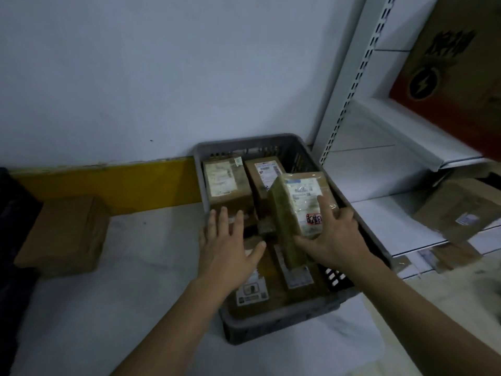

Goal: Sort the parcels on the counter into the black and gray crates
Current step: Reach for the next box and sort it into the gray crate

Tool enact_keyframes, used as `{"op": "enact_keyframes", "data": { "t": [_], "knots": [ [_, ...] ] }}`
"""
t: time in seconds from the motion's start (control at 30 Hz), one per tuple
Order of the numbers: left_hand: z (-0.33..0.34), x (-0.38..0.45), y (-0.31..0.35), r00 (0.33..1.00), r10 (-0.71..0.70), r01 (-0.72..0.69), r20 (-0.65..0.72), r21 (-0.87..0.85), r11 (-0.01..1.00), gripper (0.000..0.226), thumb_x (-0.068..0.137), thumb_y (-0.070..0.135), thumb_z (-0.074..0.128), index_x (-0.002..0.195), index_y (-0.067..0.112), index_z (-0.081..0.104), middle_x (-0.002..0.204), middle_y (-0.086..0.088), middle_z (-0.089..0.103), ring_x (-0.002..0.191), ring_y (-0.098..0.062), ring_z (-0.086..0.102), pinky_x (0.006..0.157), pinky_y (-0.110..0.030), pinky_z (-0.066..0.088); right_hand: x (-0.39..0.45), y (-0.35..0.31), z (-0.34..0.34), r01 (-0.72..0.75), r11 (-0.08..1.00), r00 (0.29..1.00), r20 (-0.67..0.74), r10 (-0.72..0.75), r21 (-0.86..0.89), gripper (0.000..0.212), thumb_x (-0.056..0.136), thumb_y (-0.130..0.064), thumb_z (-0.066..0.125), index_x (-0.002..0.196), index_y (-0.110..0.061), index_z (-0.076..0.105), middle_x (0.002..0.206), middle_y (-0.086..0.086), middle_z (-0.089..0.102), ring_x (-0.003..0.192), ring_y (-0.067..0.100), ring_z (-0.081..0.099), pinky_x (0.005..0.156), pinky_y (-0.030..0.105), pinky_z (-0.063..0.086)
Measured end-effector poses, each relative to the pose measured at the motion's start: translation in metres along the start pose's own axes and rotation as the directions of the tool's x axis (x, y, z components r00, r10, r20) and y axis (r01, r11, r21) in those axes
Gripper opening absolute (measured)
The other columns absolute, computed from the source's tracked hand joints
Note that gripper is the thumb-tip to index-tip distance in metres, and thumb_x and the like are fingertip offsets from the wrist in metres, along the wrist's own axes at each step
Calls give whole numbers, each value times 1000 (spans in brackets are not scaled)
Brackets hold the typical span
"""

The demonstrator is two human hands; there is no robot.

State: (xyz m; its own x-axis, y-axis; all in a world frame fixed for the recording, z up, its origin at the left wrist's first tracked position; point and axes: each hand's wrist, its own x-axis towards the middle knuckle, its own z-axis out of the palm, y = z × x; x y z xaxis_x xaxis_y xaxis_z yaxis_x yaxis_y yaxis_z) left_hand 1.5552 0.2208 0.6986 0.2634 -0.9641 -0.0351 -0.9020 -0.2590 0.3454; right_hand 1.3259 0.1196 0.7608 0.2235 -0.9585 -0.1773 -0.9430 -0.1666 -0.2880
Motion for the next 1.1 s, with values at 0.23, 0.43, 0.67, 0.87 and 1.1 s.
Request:
{"op": "enact_keyframes", "data": {
  "t": [0.23,0.43,0.67,0.87,1.1],
  "knots": [
    [16,-1,11,993,-91,102,-74,157,982,99,93,88,15,171,28,5,179,-13,-6,163,-36,-13,132,-59,4,18,35,30,65,989,977,212,-36,-129,125,76,-89,59,169,-37,-8,160,22,17,145,46,35,115,55,45],
    [17,-3,12,991,-112,126,-76,234,964,99,93,87,14,171,26,8,179,-14,-4,164,-37,-12,132,-58,6,18,40,35,105,973,935,354,-26,-206,123,83,-88,56,170,-34,-12,161,28,14,141,46,48,116,52,47],
    [15,-3,13,989,-113,133,-93,246,960,97,95,86,17,172,27,8,179,-13,-4,164,-36,-10,132,-57,7,12,36,31,155,939,881,472,10,-308,128,83,-93,52,169,-32,-19,163,30,13,144,43,45,118,50,45],
    [15,-4,15,988,-117,138,-98,251,958,98,95,86,16,171,26,9,179,-14,-3,164,-36,-9,132,-56,8,14,31,38,169,928,855,517,29,-332,136,78,-95,57,169,-31,-20,167,30,10,152,43,34,123,49,40],
    [15,-5,15,987,-116,140,-109,247,959,96,96,86,17,171,27,9,179,-13,-4,164,-35,-10,133,-56,8,23,27,34,294,858,806,592,14,-420,137,81,-95,55,168,-26,-25,174,26,17,154,41,34,124,51,38]
  ]
}}
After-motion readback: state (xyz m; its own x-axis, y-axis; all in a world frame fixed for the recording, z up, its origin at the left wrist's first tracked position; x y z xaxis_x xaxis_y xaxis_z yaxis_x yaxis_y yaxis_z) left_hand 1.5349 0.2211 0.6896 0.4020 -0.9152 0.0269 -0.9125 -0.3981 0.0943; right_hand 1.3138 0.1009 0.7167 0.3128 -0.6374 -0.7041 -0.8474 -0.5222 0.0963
